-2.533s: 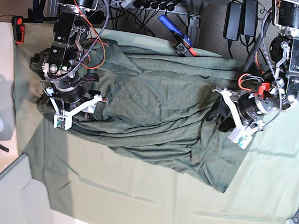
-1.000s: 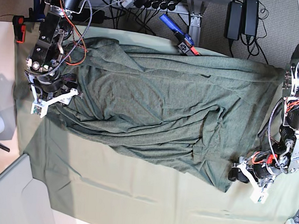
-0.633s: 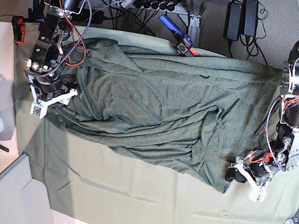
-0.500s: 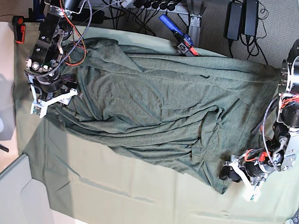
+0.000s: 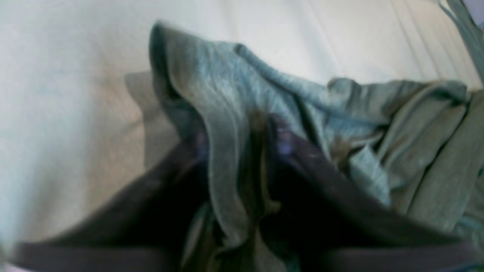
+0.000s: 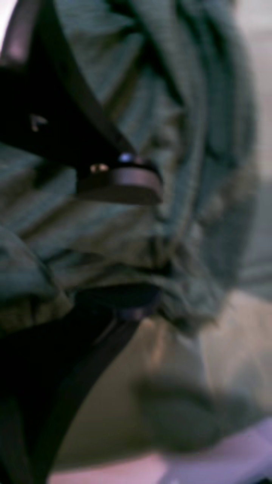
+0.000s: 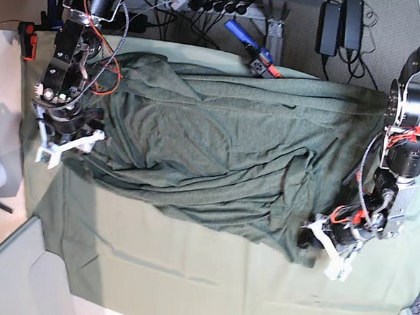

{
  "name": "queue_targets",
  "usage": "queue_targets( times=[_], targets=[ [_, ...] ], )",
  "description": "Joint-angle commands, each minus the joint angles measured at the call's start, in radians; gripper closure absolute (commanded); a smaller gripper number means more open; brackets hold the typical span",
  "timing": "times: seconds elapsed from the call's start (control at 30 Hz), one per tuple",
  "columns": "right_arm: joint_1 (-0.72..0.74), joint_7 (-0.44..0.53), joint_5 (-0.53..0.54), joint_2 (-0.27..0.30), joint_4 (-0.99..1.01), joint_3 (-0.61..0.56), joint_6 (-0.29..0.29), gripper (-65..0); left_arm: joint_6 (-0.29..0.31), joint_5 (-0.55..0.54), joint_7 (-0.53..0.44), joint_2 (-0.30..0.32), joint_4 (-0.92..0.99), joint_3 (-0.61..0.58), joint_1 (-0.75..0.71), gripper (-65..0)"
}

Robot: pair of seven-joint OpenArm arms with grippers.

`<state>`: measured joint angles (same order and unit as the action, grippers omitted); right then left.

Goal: Fold the T-shirt properly
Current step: 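Pull the held fabric away from the right gripper, stretching the shirt, then drag the held shirt end away from the right gripper, straightening it lengthwise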

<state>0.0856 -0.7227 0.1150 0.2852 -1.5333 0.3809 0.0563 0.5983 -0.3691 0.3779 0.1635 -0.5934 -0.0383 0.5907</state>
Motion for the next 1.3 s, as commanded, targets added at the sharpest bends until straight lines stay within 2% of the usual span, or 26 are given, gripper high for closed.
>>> queue_targets(
  times=[0.0,0.07,0.17,0.3,0.33,0.5,0.63,0.77,0.87,0.93,1.0,1.03,1.27],
  targets=[
    [0.038,0.027,-0.002,0.018,-0.016,0.021,-0.010,-33.5,0.050,-0.008,-0.002,0.003,-0.010,-0.001,0.027,-9.0],
    [0.071,0.027,-0.003,0.021,-0.013,0.049,-0.009,-33.5,0.100,-0.008,-0.008,0.005,-0.010,-0.001,0.027,0.0],
    [0.129,0.036,0.013,0.035,0.030,0.076,-0.008,-33.5,0.100,-0.008,-0.008,0.006,-0.010,-0.001,0.027,0.0],
    [0.218,0.091,0.028,0.069,0.202,0.076,0.021,-43.0,0.100,-0.008,-0.007,0.006,-0.010,-0.001,0.027,0.0],
    [0.240,0.103,0.028,0.078,0.251,0.075,0.030,-43.6,0.100,-0.008,-0.007,0.007,-0.010,-0.001,0.027,0.0],
    [0.306,0.123,0.099,0.103,0.470,0.075,0.151,-43.5,0.100,-0.016,-0.008,0.026,-0.031,-0.001,0.027,0.0],
    [0.301,0.177,0.099,0.102,0.558,0.075,0.162,-43.4,0.100,-0.016,-0.007,0.038,-0.057,-0.001,0.027,0.0],
    [0.299,0.192,0.098,0.102,0.589,0.075,0.214,-42.3,0.100,-0.016,-0.008,0.039,-0.063,-0.001,0.027,0.0],
    [0.299,0.195,0.092,0.102,0.587,0.075,0.218,-31.0,0.100,-0.015,-0.008,0.040,-0.063,-0.001,0.027,0.0],
    [0.299,0.209,0.091,0.102,0.586,0.075,0.218,-18.1,0.100,-0.015,-0.007,0.043,-0.071,-0.001,0.026,0.0],
    [0.299,0.211,0.092,0.102,0.586,0.075,0.218,-2.4,0.100,-0.016,-0.007,0.051,-0.094,-0.001,0.023,0.0],
    [0.299,0.211,0.092,0.102,0.585,0.075,0.218,0.0,0.100,-0.016,-0.003,0.056,-0.113,-0.001,0.021,0.0],
    [0.286,0.192,0.092,0.102,0.506,0.075,0.229,0.0,0.100,-0.023,0.076,0.087,-0.352,-0.001,-0.055,0.0]
  ],
)
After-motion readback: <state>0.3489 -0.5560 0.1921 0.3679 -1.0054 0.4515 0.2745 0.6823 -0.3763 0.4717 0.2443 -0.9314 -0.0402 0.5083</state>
